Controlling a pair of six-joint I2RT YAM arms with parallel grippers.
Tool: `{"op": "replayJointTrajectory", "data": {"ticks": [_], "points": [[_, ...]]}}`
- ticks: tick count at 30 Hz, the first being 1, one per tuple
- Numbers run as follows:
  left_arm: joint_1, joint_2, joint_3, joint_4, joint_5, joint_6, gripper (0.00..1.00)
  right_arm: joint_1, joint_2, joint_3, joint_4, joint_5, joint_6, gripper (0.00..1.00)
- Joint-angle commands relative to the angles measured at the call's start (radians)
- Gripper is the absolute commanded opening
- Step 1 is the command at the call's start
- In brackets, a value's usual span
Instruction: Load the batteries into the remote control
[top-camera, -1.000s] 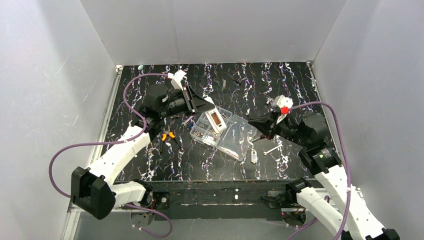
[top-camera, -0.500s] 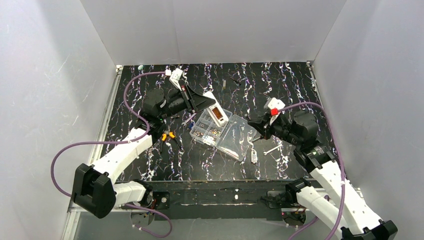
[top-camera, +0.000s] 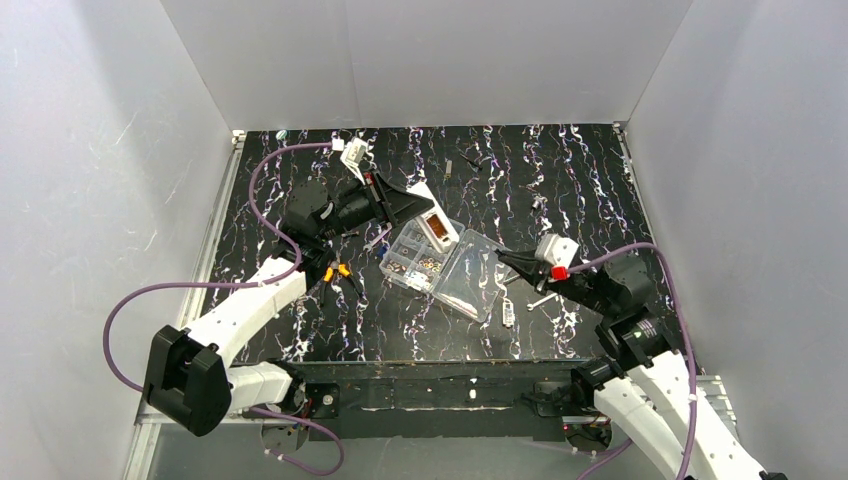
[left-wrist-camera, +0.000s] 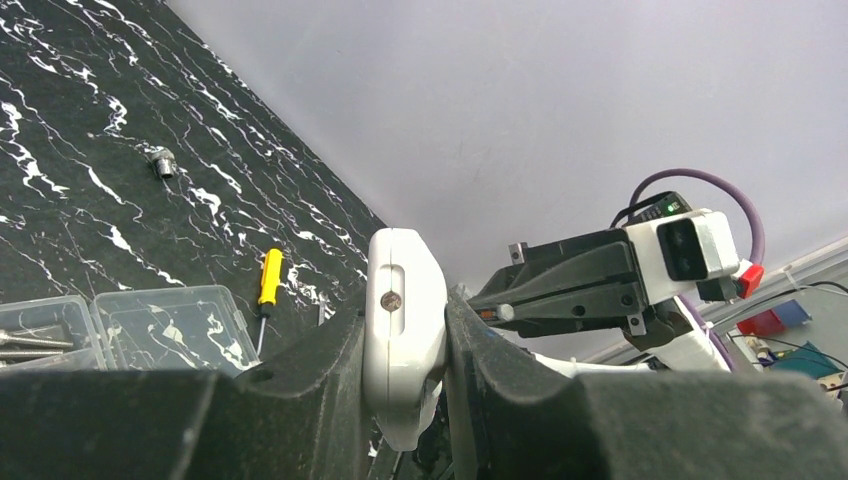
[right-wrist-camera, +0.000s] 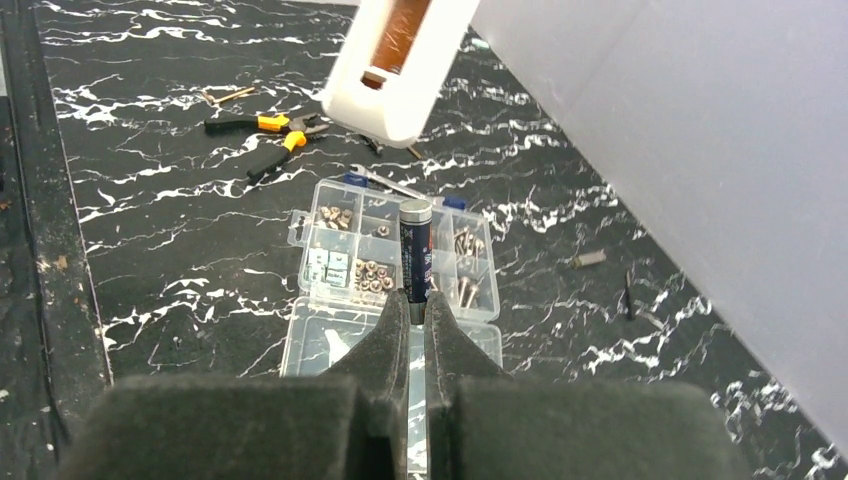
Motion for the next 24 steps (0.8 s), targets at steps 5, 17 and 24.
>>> {"op": "replayJointTrajectory", "data": {"ticks": [5,17,24], "points": [[-0.016,-0.013,0.019,0.176,0.090,0.038,0.00,0.003,-0.034,-0.005,0.063,-0.064,-0.119,0.01],[-0.038,-0.041,0.037,0.265,0.201,0.080,0.00,0.003,-0.008,0.031,0.002,-0.026,-0.146,0.01],[-0.048,-0.046,0.026,0.328,0.212,0.077,0.00,0.004,-0.009,0.032,-0.016,-0.010,-0.145,0.01]]}}
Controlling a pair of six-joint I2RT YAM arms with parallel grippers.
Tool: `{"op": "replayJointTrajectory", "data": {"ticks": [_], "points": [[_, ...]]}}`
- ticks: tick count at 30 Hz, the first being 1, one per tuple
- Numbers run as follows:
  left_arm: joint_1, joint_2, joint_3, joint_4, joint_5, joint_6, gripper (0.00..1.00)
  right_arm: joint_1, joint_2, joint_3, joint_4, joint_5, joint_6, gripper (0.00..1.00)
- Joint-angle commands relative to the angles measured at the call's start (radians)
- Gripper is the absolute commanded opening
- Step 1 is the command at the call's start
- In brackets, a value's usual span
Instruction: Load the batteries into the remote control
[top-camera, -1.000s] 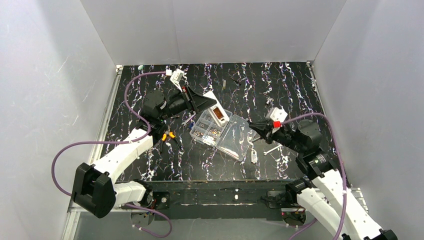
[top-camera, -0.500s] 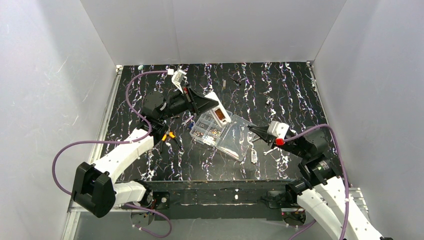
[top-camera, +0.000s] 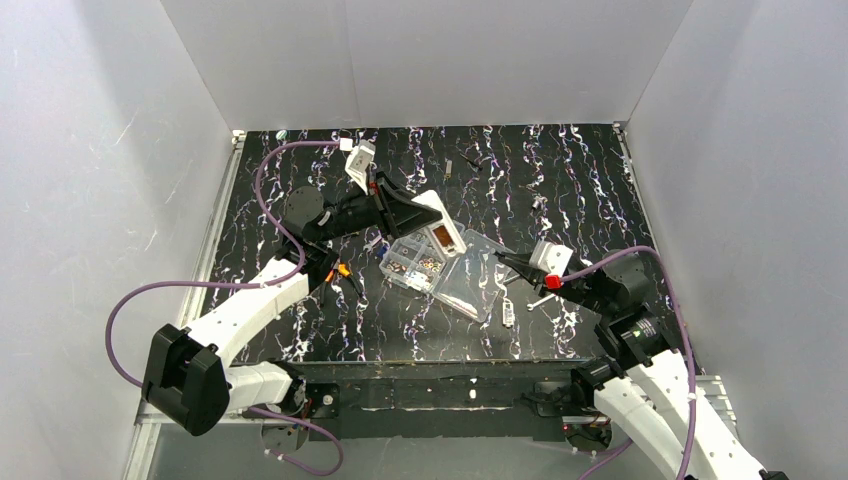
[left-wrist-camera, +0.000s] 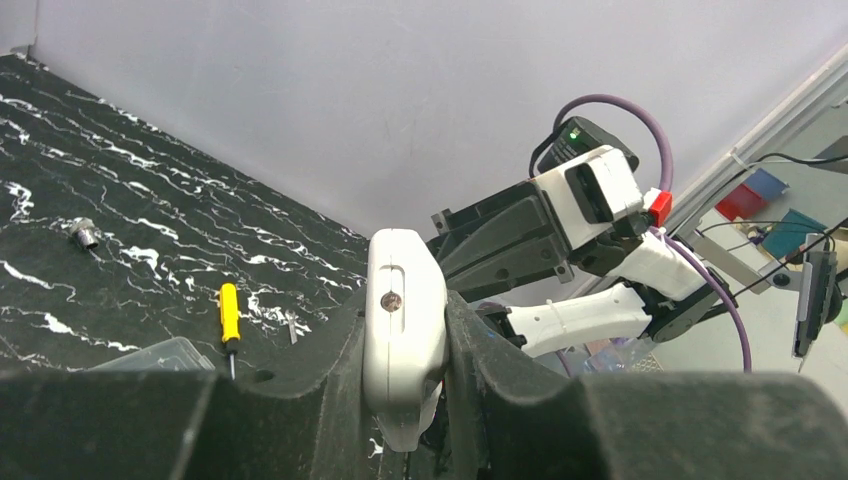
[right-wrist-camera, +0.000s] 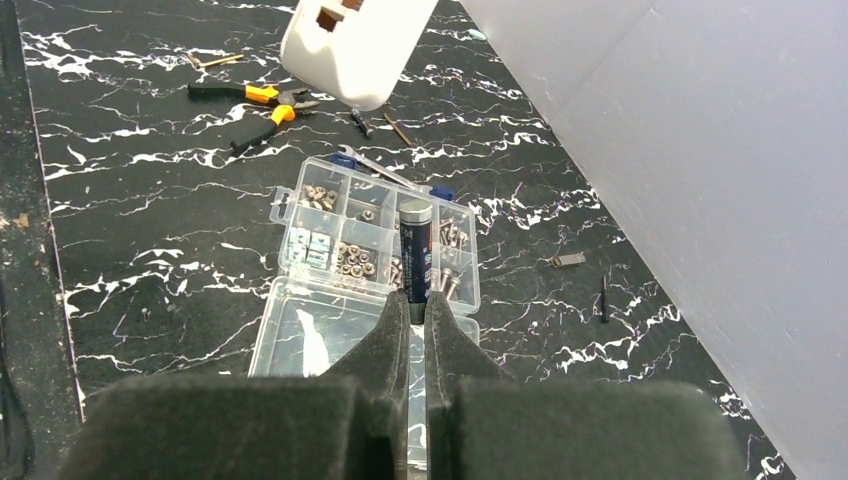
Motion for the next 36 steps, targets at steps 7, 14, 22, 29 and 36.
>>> {"op": "replayJointTrajectory", "data": {"ticks": [7,14,22,29,36], "points": [[-0.019,-0.033,0.012,0.164,0.021,0.016,0.00,0.003,0.063,0.097,-0.035,0.305,0.153,0.01],[-0.028,0.002,0.016,0.184,-0.031,-0.019,0.00,0.003,0.183,0.249,-0.263,0.517,0.329,0.01],[-0.033,0.013,0.009,0.161,-0.053,-0.024,0.00,0.003,0.038,0.093,-0.098,0.609,0.577,0.01],[-0.034,0.023,-0.030,0.159,-0.115,-0.020,0.00,0.004,0.159,0.314,-0.367,0.619,0.612,0.01],[-0.044,0.054,-0.063,0.160,-0.185,-0.024,0.00,0.012,0.371,0.624,-0.645,0.452,0.580,0.01]]}}
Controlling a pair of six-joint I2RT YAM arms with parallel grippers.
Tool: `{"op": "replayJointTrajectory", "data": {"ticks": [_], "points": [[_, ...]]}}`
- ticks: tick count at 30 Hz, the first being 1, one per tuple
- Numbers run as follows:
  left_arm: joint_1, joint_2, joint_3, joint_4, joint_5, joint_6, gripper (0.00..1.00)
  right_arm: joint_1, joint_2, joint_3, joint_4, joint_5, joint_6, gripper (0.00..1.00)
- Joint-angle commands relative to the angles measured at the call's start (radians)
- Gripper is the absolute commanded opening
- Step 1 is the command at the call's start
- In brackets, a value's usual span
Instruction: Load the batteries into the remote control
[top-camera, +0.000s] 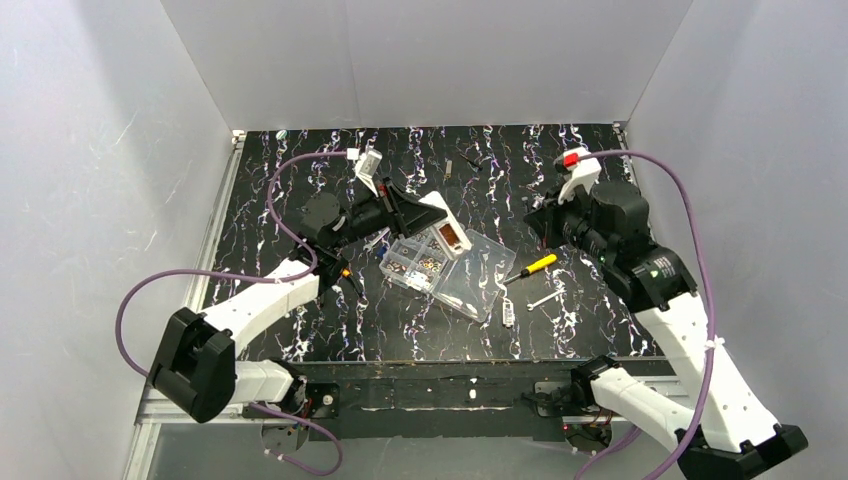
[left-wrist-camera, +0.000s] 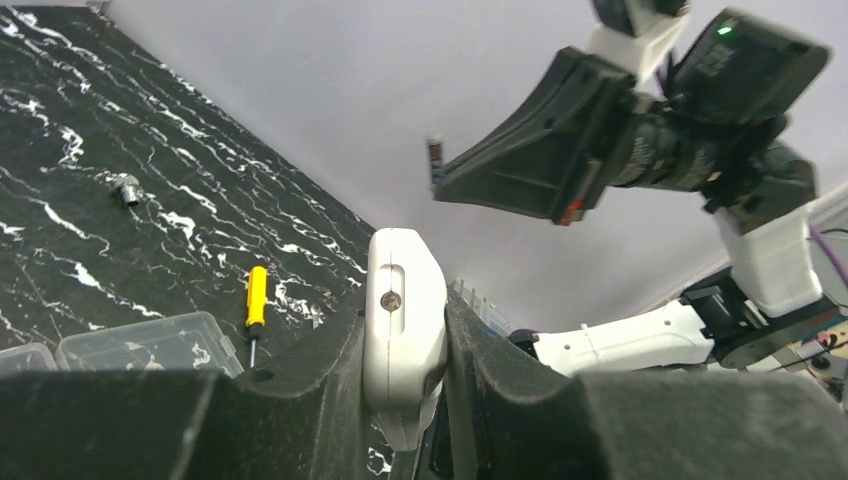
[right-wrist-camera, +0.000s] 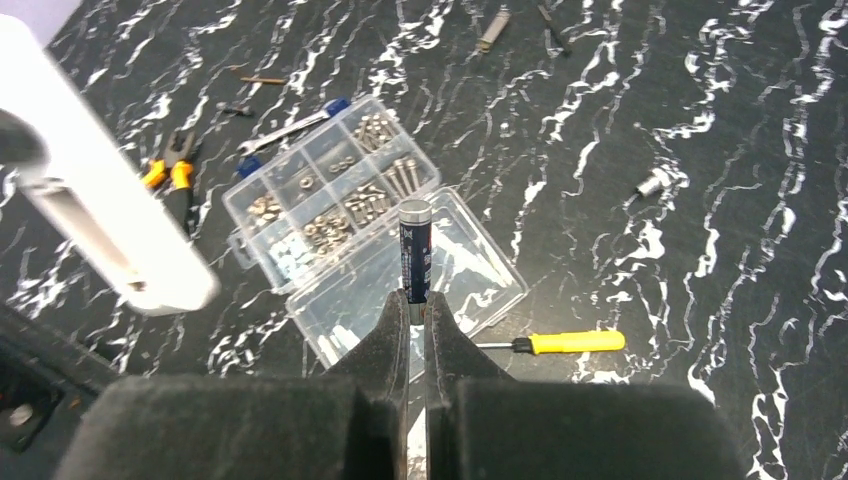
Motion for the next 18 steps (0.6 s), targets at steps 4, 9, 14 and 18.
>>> {"op": "replayJointTrajectory", "data": {"ticks": [4,9,14,18], "points": [[-0.020,0.004,-0.003,0.050,-0.062,0.007,0.00,0.053,0.108,0.237,-0.273,-0.170,0.001,0.01],[-0.058,0.041,-0.009,0.060,-0.104,-0.010,0.00,0.125,0.256,0.434,-0.505,-0.227,-0.013,0.01],[-0.135,0.093,-0.020,0.111,-0.159,-0.016,0.00,0.191,0.351,0.553,-0.622,-0.239,-0.017,0.01],[-0.177,0.128,-0.018,0.139,-0.187,-0.032,0.00,0.203,0.384,0.571,-0.670,-0.267,-0.015,0.01]]}}
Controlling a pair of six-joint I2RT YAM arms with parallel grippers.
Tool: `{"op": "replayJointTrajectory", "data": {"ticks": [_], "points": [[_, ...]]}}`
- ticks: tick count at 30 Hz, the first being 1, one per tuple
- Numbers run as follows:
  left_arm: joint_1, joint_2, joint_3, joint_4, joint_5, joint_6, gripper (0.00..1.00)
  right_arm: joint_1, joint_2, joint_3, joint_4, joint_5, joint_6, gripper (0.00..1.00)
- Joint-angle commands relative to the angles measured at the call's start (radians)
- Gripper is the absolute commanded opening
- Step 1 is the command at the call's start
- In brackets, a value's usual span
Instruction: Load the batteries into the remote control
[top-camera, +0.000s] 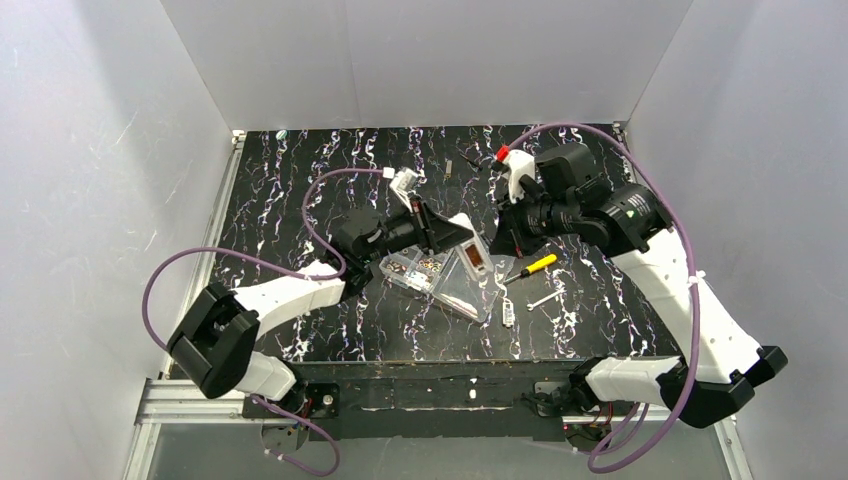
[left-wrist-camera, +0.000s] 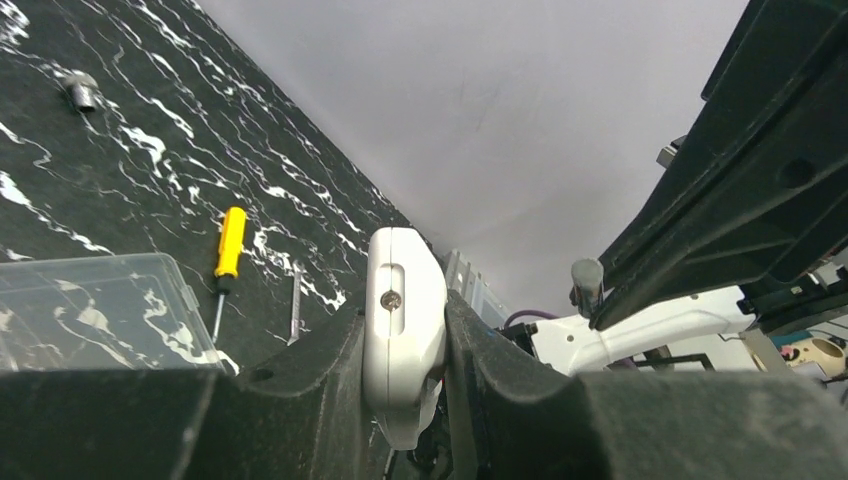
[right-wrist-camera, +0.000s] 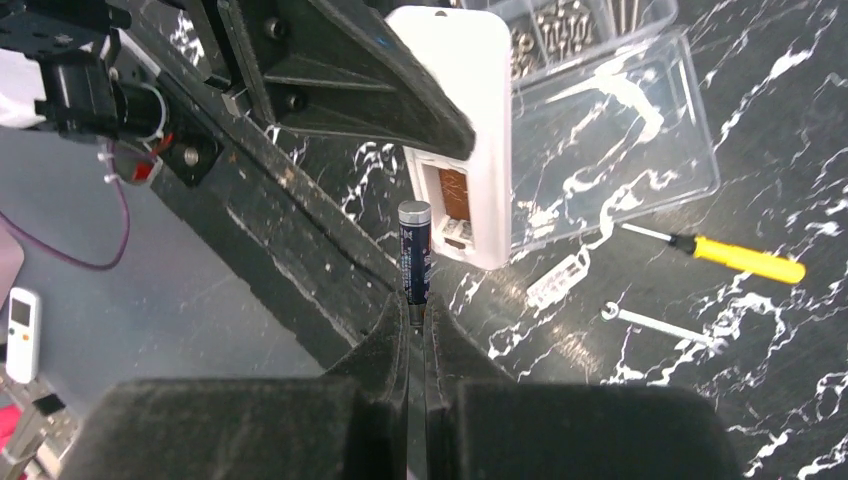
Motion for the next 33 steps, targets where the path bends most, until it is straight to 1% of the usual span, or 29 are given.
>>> {"op": "replayJointTrajectory", "data": {"ticks": [1,8,14,19,23,29,33], "points": [[-0.043,0.003,0.005,0.140,-0.039,-0.021,0.00,0.013,0.020,0.048,-0.120,-0.044,-0.006,0.01],[-0.061,0.008,0.000,0.141,-0.090,-0.080,0.00,0.018,0.049,0.037,-0.169,-0.027,0.000,0.01],[-0.062,0.013,-0.011,0.141,-0.183,-0.164,0.00,0.019,0.063,0.040,-0.170,-0.032,0.027,0.01],[-0.061,0.029,0.007,0.141,-0.193,-0.211,0.00,0.020,0.091,0.064,-0.168,-0.021,0.051,0.01],[-0.064,0.032,0.013,0.140,-0.188,-0.221,0.00,0.020,0.122,0.073,-0.174,0.011,0.050,0.01],[-0.069,0.029,0.008,0.139,-0.177,-0.236,0.00,0.020,0.139,0.067,-0.158,0.063,0.016,0.01],[-0.079,0.024,-0.002,0.139,-0.197,-0.251,0.00,0.021,0.138,0.057,-0.144,0.074,-0.034,0.01]]}}
